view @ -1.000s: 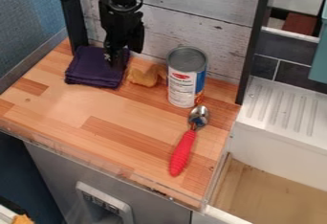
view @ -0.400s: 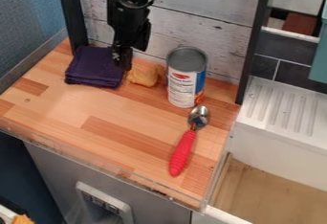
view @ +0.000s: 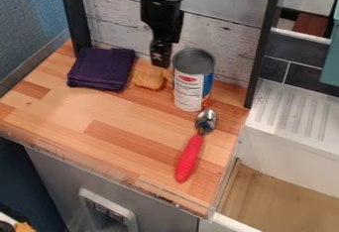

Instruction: Moved the can to the bottom left side of the wooden table

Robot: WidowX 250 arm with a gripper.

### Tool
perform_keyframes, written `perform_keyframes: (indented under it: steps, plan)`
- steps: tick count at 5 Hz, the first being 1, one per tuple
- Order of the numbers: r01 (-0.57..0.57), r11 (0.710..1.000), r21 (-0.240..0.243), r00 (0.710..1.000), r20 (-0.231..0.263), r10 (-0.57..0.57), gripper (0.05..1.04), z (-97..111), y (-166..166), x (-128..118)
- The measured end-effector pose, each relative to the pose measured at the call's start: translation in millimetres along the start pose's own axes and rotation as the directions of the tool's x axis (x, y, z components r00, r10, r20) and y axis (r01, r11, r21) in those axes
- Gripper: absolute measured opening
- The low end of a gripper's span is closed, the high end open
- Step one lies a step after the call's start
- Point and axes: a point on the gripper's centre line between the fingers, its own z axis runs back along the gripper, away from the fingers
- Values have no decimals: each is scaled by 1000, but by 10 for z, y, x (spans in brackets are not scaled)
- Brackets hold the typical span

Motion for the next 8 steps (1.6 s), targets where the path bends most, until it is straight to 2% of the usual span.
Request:
perform_keyframes:
  steps: [1,2,4,5,8]
  plan:
    - [-57,998,-18,998,-21,57,1001,83,-11,-229]
    - [-111,994,-27,993,-47,109,1001,139,-42,-333]
    - [-188,981,-39,974,-137,181,1001,249,-160,-594]
    - [-209,978,21,968,-135,210,1001,114,-130,-661]
    - [-240,966,93,959,-129,251,1001,-181,-101,-754]
